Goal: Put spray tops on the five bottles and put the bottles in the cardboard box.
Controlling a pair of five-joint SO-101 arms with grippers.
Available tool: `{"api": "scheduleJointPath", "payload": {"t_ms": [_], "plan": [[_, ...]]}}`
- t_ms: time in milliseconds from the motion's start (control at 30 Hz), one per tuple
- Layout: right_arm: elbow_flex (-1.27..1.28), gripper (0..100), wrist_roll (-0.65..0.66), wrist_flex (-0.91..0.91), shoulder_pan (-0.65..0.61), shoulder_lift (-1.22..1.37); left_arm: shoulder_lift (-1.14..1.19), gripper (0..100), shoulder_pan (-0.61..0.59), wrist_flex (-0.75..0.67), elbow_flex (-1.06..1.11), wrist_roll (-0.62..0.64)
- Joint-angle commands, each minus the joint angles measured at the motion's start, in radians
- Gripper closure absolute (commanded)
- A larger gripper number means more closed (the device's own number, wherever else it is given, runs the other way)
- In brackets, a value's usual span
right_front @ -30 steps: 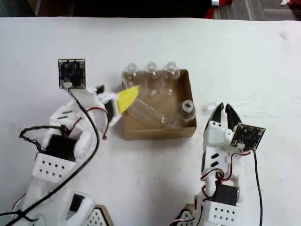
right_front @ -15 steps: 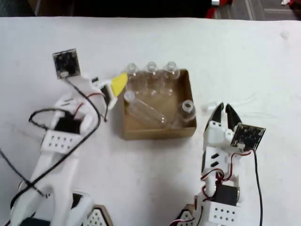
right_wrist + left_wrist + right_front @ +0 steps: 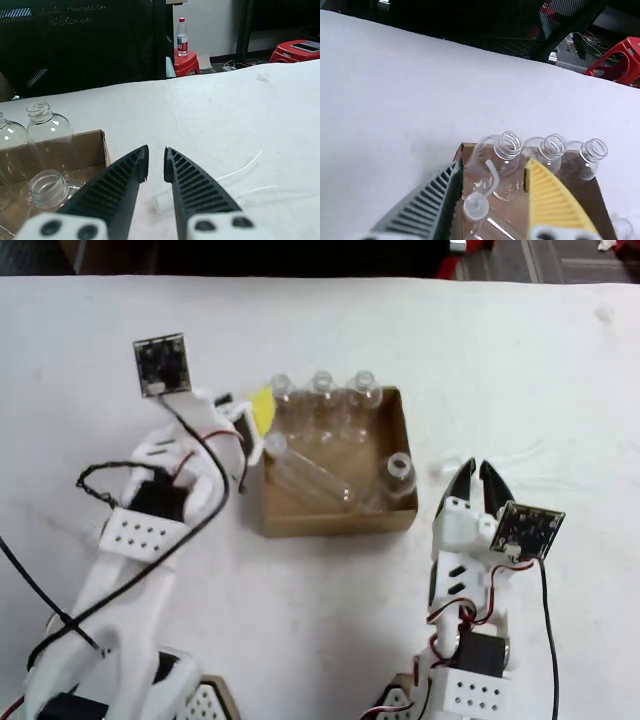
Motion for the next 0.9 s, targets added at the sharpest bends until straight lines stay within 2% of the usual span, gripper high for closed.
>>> {"api": "scheduleJointPath", "payload": {"t_ms": [0, 200, 467, 533, 667, 767, 867], "plan": [[0.009, 96.0, 0.011, -0.012, -0.01, -0.004, 0.002, 79, 0.019, -0.068, -0.051, 0.014], [0.009, 96.0, 0.011, -0.012, -0.01, -0.004, 0.015, 80, 0.016, -0.084, -0.051, 0.014], [0.009, 96.0, 0.011, -0.012, -0.01, -0.004, 0.166, 80, 0.002, -0.098, -0.095, 0.018], [0.009, 96.0, 0.011, -0.012, -0.01, -0.004, 0.15, 83, 0.005, -0.095, -0.092, 0.018], [0.009, 96.0, 0.011, -0.012, -0.01, -0.004, 0.131, 98, 0.007, -0.101, -0.089, 0.009], [0.009, 96.0, 0.011, -0.012, -0.01, -0.004, 0.131, 96, 0.008, -0.103, -0.087, 0.011], [0.009, 96.0, 0.011, -0.012, -0.01, -0.004, 0.13, 98, 0.008, -0.103, -0.092, 0.011]]}}
